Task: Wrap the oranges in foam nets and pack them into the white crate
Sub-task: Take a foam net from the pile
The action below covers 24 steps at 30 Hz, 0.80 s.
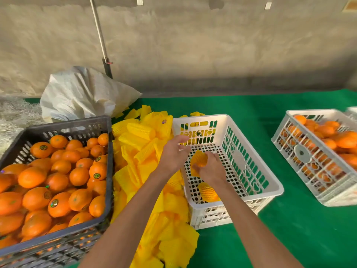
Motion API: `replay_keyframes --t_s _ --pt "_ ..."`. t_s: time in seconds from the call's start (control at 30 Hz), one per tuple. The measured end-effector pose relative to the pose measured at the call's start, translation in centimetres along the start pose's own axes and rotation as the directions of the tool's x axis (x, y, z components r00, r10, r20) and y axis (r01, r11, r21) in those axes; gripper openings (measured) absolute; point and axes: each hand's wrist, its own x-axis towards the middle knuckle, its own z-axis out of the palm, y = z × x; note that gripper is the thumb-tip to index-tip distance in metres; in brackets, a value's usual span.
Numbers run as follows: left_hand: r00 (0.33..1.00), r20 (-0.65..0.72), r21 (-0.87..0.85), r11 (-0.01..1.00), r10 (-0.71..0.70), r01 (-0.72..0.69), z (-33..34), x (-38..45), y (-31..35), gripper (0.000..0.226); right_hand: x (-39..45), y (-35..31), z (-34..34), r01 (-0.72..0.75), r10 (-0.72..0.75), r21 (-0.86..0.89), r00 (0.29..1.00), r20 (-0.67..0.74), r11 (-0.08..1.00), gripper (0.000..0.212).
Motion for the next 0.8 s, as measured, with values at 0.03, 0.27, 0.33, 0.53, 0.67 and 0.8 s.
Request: replay_keyframes --t_s 0.03,0.27,0.33,0.53,0.67,0.8 --pt "1.0 -0.011 0.003 1.0 -0.001 0.001 0.1 0.1 -0.2 0.027 -0.1 0.6 0.4 0.015 -0.014 -0.055 0.999 0.033 0.998 0.074" --pt "0.984 -0.175 0.133 0.991 0.039 -0.016 -2.1 -0.4 -0.9 0.015 -0.1 -2.4 0.0 0.254 -0.252 -0.014 0.948 -0.194 0.967 0.04" --pt "0.978 -0.206 0.151 0.989 0.028 0.004 -3.5 -0.8 -1.2 0.016 -0.1 -4.8 -0.1 0.336 -0.33 -0.006 0.922 -0.205 0.942 0.038" --pt "0.953 -0.303 0.187 0.979 -0.026 0.086 -10.6 -3.0 -3.7 0.018 -0.8 -10.8 3.2 0.484 -0.483 -0.003 0.873 -0.068 0.875 0.041" --pt "0.93 -0.363 0.221 0.965 -0.053 0.141 -15.7 -5.0 -6.2 0.02 -1.3 -13.1 5.8 0.473 -0.469 -0.138 0.881 0.066 0.87 0.054" --pt "0.905 -0.421 0.229 0.957 -0.067 0.178 -18.7 -6.5 -7.9 0.019 -1.7 -13.8 7.3 0.394 -0.42 -0.324 0.908 -0.01 0.86 0.055"
